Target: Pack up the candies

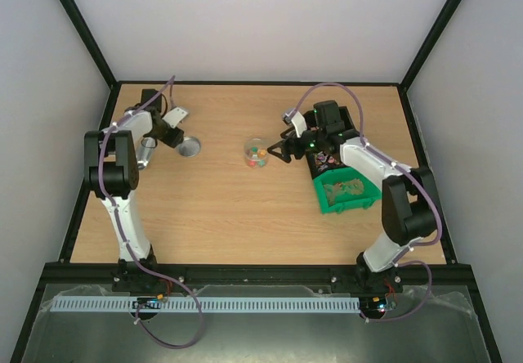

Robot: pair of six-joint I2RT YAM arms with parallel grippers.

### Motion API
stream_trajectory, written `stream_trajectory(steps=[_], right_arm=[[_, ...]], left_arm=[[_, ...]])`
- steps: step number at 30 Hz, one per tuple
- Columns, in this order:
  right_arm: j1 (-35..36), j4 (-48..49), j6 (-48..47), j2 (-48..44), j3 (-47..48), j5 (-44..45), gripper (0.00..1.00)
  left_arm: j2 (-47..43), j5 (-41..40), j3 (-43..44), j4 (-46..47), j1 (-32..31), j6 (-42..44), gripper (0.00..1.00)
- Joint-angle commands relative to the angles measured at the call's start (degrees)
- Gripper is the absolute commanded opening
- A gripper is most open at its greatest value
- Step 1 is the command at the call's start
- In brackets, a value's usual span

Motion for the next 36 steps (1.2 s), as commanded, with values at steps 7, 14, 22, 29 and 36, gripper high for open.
stream_trajectory(steps=[7,14,22,29,36], right_arm=[[2.56,-6.96,-7.37,-6.27,1.48,3.41,0.81],[7.76,-10.64,-15.07,-10.93,-0.64,6.9,0.66],[11.0,-10.7,-15.33,-14.65,-4.08,7.95,0.59],[11.97,-10.36,-18.15,-15.28,-4.78,10.47,0.57],[19.04,-15.99,-31.53,-14.47,-1.57,18.01,0.53]], left_arm=[[1.14,-3.63,-1.33,-1.23,-2.74,0.4,0.35],[-1.03,-3.94,-3.99,-3.78,-5.47,-1.28,0.19],[-0.84,-4.76,-4.65,-3.06,-6.13,-3.45,0.15],[-1.66,1.39,-1.94,-9.86,-6.97,-6.77,0.02],[-8.4,15.37,-1.06,-24.4,-10.38,-8.44,0.02]])
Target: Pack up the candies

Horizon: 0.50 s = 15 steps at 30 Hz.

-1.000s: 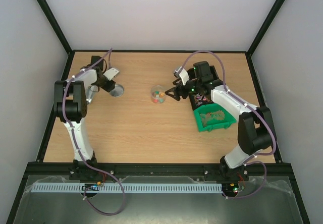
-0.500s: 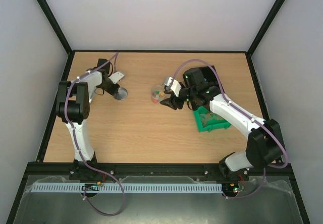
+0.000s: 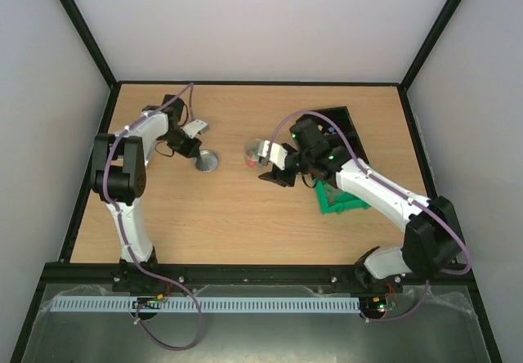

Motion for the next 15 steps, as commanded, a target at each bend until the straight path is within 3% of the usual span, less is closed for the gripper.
stream_trajectory(steps=[1,7,15], right_arm=[[5.41,-6.0,-11.14,0.37,3.4,6.85,0.53],[13.23,-7.37,-18.67,2.02,5.15,18.33,0.45],[20.16,-12.64,-22.99,2.93,6.42,20.22,0.41]], left_arm=[[-7.54,12.95,-1.08,-12.25,-3.24,-0.7,0.02],[-13.56,18.23,-5.9,-14.86,-9.21,0.11,0.02],[-11.97,26.65,-5.2,-19.93,-10.23,3.64,0.02]])
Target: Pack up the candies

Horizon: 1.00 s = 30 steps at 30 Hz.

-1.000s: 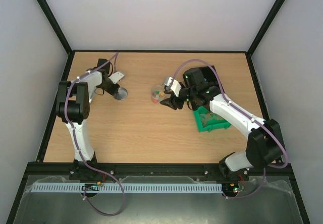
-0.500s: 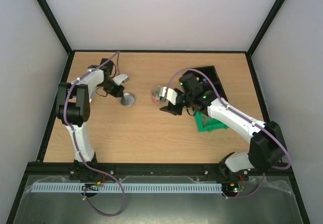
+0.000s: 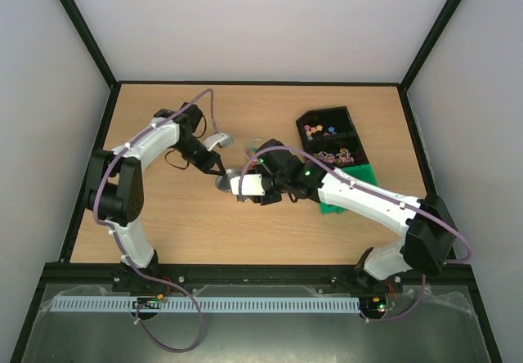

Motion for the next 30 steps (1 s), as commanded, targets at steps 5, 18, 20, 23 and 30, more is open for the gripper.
stream_trajectory(steps=[5,18,20,23,30], right_arm=[[3.52,1.61,-4.59,2.41,-1.36,6.44,0.41],[4.41,8.84,-4.67,3.54,-2.62,9.92,0.27],[4.48,8.83,-4.5,3.19,-2.84,9.93,0.22],[4.47,8.19,-3.36,2.92,-2.63,9.28,0.12],[1.45,5.85,3.96,2.43,0.39,3.3,0.06]], left_arm=[[1.79,8.47,0.9,-8.55,-0.63,5.11,0.02],[3.42,11.18,1.94,-12.96,-1.47,7.25,0.02],[3.61,11.77,2.32,-13.32,-1.53,7.49,0.02],[4.01,12.04,2.88,-13.37,-1.46,7.36,0.02],[3.32,11.71,6.73,-10.54,1.47,4.64,0.37]])
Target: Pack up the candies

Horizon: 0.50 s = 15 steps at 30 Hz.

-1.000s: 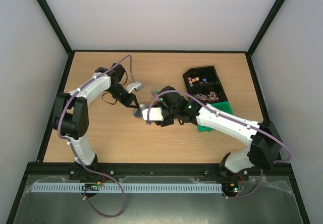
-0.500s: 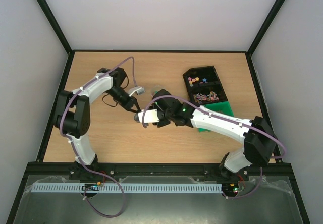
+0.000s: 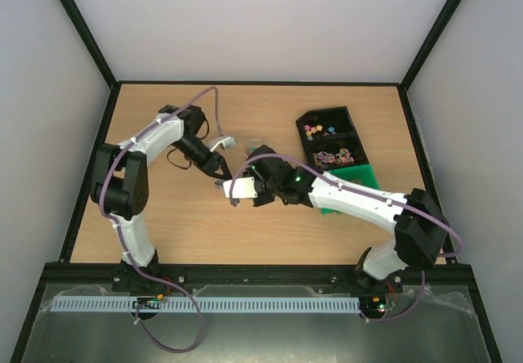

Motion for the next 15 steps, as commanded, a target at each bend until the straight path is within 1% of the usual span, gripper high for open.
stream_trajectory(steps=[1,3,4,5,6,7,8,11,12,14,15], right_arm=[[-4.06,-1.83,8.48,-0.77,3.18,-7.09,0.06],[-7.8,-2.52,13.01,-0.66,4.68,-12.83,0.06],[-9.6,-2.85,15.54,-0.36,5.44,-15.71,0.06],[-11.35,-3.34,17.87,0.14,6.37,-18.48,0.06],[-12.85,-3.88,20.8,0.77,7.41,-21.54,0.06],[-14.57,-4.18,23.96,1.59,8.34,-24.52,0.06],[-16.12,-4.28,26.98,2.38,9.3,-27.55,0.06],[-20.16,-3.31,37.13,5.32,11.35,-36.4,0.06],[-21.35,-2.39,40.48,6.26,11.73,-39.22,0.06],[-23.55,-0.1,47.02,8.25,12.22,-44.35,0.06],[-24.62,1.17,50.17,9.8,12.61,-46.54,0.06]], left_arm=[[-1.43,2.45,4.73,1.16,3.7,-2.71,0.43],[-2.7,2.04,6.66,5.17,7.77,-5.66,0.54],[-3.52,1.43,7.75,7.47,10.53,-7.85,0.63],[-4.45,0.74,8.54,10.25,12.34,-9.95,0.76],[-5.54,0.39,9.44,12.43,13.82,-11.39,0.95],[-6.89,-0.45,9.77,15.81,14.85,-13.59,0.99],[-8.71,-1.88,9.48,19.47,15.38,-15.7,0.99],[-15.12,-10.26,5.67,31.66,14.66,-21.2,0.99],[-17.16,-12.53,3.83,36.12,14.33,-22.24,0.99],[-21.64,-14.1,-0.99,46.09,14.34,-25.3,0.99],[-24.67,-14.06,-5.36,52.58,14.7,-29.92,0.99]])
